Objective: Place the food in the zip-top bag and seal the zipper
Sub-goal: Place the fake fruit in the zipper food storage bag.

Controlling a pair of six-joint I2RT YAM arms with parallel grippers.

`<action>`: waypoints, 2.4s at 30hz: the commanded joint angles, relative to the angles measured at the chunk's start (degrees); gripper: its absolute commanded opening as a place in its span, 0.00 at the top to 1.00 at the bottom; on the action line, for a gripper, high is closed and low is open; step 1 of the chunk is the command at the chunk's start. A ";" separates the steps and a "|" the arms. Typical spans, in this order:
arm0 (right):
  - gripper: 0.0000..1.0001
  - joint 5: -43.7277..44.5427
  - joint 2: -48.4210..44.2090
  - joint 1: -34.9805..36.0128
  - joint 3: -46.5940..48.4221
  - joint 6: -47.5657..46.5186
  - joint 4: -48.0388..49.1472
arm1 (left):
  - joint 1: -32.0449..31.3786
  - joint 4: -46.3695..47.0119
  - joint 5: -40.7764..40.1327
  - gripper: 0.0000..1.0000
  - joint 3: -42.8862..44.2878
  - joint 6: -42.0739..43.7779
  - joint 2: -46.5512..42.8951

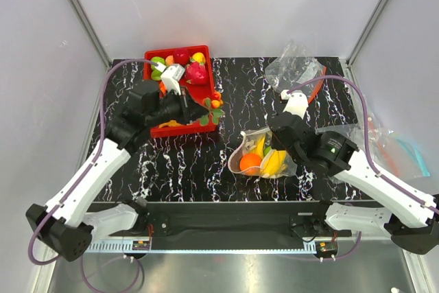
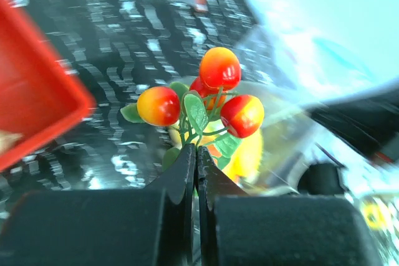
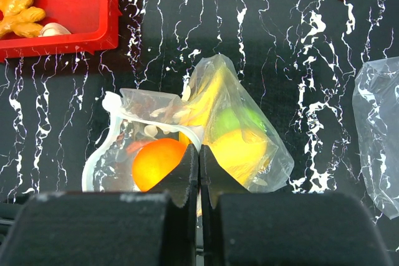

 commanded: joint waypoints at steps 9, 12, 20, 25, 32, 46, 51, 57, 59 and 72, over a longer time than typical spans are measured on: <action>1.00 1.08 -0.24 -0.20 1.68 1.02 1.90 | -15.49 9.34 3.36 1.00 -6.58 1.35 -2.03; 1.00 0.91 -0.42 -0.20 1.42 1.02 2.08 | -20.50 10.39 1.52 1.00 -6.58 2.32 -0.62; 1.00 0.56 -1.21 -0.20 1.42 1.02 2.17 | -26.15 10.92 -0.68 1.00 -5.00 2.85 6.57; 1.00 -0.50 -1.82 -0.20 1.24 1.11 2.43 | -26.24 11.27 -4.64 1.00 -1.05 3.90 15.10; 1.00 -1.12 -3.49 -0.20 0.01 2.17 2.52 | -26.85 12.24 -4.56 0.90 5.98 3.20 23.72; 1.00 0.29 -5.43 -0.20 -2.01 2.87 1.73 | -30.20 1.01 -17.89 0.31 0.89 4.96 7.39; 1.00 0.29 -5.51 -0.20 -2.71 3.13 2.08 | -29.93 -4.01 -24.06 0.25 -2.01 4.52 3.95; 1.00 0.20 -5.43 -0.20 -2.71 3.40 2.17 | -28.27 -2.54 -20.22 0.25 -6.40 3.29 8.34; 1.00 -0.06 -5.42 -0.20 -2.71 3.57 2.26 | -28.17 -0.24 -18.80 0.25 -7.02 2.59 10.18; 1.00 -8.84 -2.88 -0.20 -4.29 1.47 5.42 | -26.33 5.22 -9.74 1.00 -4.48 1.53 15.38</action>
